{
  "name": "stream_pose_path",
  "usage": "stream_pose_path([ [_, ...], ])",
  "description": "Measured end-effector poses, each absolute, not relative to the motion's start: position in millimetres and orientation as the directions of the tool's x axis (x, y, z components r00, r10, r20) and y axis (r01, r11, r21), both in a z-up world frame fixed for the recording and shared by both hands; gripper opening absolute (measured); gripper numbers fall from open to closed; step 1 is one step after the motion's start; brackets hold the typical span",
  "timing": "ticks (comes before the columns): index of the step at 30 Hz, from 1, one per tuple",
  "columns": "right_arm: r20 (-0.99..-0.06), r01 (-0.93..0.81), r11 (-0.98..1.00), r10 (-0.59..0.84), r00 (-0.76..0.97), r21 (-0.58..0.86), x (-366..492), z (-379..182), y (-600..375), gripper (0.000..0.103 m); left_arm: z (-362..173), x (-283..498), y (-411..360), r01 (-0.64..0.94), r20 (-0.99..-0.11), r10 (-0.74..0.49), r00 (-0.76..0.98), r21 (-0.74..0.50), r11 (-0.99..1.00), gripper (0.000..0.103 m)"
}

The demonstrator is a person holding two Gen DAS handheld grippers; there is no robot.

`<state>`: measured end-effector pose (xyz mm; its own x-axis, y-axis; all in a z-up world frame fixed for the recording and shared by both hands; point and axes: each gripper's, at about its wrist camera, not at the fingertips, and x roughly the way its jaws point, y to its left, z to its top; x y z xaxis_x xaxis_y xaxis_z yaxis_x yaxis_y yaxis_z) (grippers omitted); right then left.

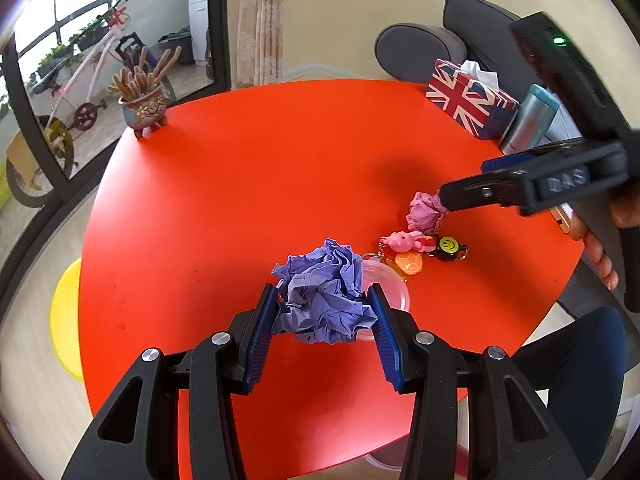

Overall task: Collect trash
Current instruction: 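Grasp the crumpled pink paper with the right gripper while the left holds the purple paper, then carry both crumpled papers from the table over the pink bin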

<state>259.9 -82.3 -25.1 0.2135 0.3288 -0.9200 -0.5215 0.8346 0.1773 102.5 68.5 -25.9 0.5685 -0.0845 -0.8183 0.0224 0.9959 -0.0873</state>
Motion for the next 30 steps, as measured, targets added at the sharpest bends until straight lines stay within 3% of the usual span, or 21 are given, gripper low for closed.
stream_pose_path([
  [10, -0.948, -0.478, 0.861, 0.278, 0.157, 0.173, 279.2, -54.6, -64.2, 0.096, -31.4, 99.7, 78.0, 0.006, -0.82, -0.087, 0.566, -0.102, 0.995, 0.045],
  [19, -0.954, -0.469, 0.864, 0.272, 0.128, 0.184, 280.4, -68.1, -59.8, 0.06, -38.1, 97.4, 82.8, -0.004, -0.822, -0.092, 0.563, -0.114, 0.994, 0.045],
  [24, -0.956, -0.477, 0.862, 0.261, 0.13, 0.17, 281.5, -69.6, -56.9, 0.035, -38.8, 97.4, 83.0, -0.004, -0.822, -0.093, 0.562, -0.115, 0.993, 0.045],
  [30, -0.951, -0.484, 0.86, 0.266, 0.156, 0.161, 279.6, -67.5, -61.8, 0.031, -39.3, 98.3, 80.1, -0.001, -0.822, -0.094, 0.562, -0.115, 0.993, 0.045],
])
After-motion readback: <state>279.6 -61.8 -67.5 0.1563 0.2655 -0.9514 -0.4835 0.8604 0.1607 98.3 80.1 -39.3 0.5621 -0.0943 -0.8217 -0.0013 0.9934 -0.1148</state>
